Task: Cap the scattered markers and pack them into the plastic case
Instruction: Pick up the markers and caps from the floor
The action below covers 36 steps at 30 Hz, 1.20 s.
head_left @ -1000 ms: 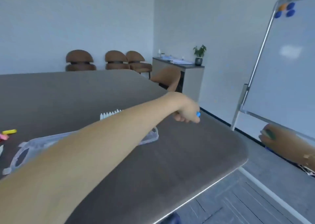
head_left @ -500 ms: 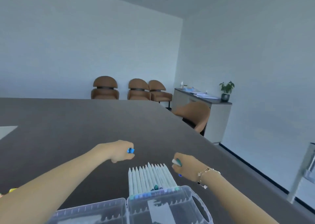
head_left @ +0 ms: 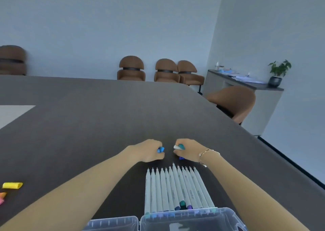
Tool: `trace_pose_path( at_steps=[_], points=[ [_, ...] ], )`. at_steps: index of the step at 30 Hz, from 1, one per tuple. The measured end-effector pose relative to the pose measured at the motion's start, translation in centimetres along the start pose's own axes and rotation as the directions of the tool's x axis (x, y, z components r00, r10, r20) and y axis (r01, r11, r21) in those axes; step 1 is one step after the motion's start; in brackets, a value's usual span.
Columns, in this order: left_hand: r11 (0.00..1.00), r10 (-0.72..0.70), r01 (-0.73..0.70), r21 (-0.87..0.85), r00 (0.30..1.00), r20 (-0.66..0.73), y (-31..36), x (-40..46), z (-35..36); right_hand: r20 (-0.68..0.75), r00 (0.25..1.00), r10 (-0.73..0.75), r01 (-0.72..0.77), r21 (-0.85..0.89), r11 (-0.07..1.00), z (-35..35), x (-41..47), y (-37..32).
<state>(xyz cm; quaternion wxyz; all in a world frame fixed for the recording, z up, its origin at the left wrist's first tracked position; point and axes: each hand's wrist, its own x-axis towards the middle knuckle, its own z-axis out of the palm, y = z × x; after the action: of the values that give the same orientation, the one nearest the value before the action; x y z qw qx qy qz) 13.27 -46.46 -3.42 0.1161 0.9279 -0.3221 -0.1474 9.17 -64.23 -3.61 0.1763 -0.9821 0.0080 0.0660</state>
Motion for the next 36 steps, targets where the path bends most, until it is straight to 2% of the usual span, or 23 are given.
trace_pose_path(
  at_steps=[5, 10, 19, 25, 29, 36],
  points=[
    [0.996, 0.079, -0.081, -0.028, 0.994, -0.074, -0.3, 0.4, 0.6, -0.063, 0.996, -0.068, 0.07, 0.023, 0.997, 0.6, 0.4, 0.7],
    [0.995, 0.09, -0.094, -0.041, 0.993, -0.082, -0.2, 0.2, 0.3, -0.076, 0.996, -0.055, 0.057, 0.023, 0.998, 0.8, 0.8, 1.0],
    [0.99, 0.138, -0.139, -0.022, 0.99, -0.042, -0.6, -0.8, -0.3, -0.035, 0.997, -0.065, 0.064, -0.026, 0.998, 0.6, 0.3, -0.3],
    [0.981, 0.194, -0.194, 0.011, 0.981, -0.022, -0.4, -1.5, -0.7, 0.062, 0.997, -0.039, 0.042, -0.047, 0.998, -0.5, -0.2, -0.9],
    [0.984, 0.176, -0.176, -0.021, 0.984, -0.027, -0.5, -2.0, -1.0, 0.113, 0.993, -0.024, 0.028, -0.035, 0.999, -0.9, -0.6, -1.1],
    [0.99, 0.124, -0.124, -0.063, 0.992, -0.013, -1.4, -3.2, -1.4, 0.055, 0.998, 0.006, -0.003, -0.052, 0.999, -1.2, -0.1, -1.2]
  ],
)
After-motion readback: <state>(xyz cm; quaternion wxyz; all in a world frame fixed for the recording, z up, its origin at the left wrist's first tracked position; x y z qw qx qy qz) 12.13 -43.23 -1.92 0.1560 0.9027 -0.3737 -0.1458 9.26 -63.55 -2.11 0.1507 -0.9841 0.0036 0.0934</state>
